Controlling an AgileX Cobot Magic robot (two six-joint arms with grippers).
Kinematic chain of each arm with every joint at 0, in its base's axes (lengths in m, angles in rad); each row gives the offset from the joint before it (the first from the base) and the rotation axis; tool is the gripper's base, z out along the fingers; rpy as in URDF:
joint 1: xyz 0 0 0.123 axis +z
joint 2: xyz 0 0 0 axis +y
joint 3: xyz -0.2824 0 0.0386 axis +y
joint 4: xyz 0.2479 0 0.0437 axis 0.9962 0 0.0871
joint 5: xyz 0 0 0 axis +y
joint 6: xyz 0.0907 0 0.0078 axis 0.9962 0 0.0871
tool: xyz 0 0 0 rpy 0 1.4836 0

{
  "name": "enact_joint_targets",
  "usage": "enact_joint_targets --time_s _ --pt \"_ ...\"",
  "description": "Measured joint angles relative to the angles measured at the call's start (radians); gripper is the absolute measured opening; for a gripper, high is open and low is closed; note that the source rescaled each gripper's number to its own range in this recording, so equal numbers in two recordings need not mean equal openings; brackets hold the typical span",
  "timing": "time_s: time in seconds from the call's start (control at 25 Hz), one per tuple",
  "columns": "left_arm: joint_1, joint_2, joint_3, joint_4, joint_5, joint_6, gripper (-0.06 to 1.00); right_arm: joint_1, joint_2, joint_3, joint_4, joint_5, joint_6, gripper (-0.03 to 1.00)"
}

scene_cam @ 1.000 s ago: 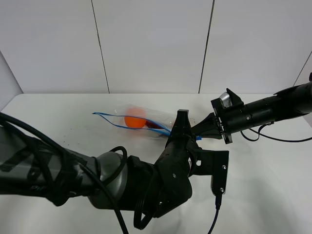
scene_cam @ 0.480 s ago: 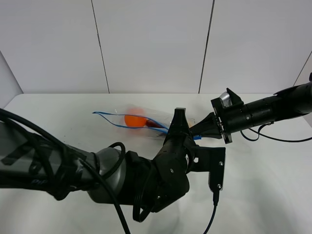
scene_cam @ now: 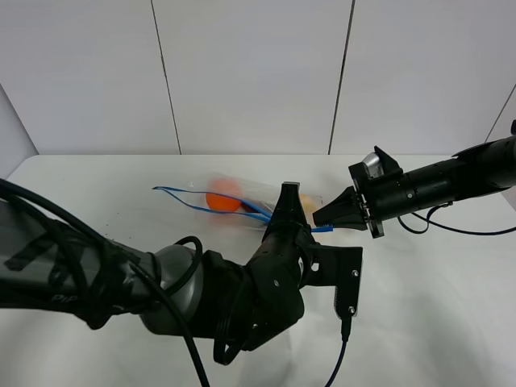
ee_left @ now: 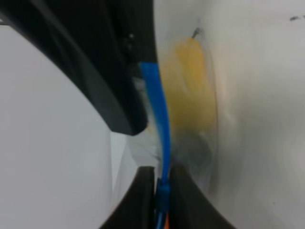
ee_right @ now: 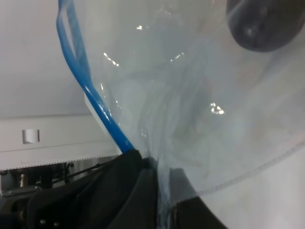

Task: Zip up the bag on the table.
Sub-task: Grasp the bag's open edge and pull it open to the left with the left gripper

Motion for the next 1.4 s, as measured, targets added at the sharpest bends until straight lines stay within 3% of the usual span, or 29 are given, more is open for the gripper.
enact_joint_targets --time_s 0.96,1.16,1.4 --pt "0.002 0.0 0.0 -0.046 0.038 0.086 0.0 0.0 0.0 0.0 -0.002 0.001 0.0 0.0" --pt "0.031 -0.019 0.005 -0.108 0.041 0.124 0.0 0.003 0.0 0.0 0.001 -0.001 0.0 0.0" --pt "0.095 -0.068 0.072 -0.116 0.047 0.141 0.0 0.003 0.0 0.0 0.001 -0.001 0.0 0.0"
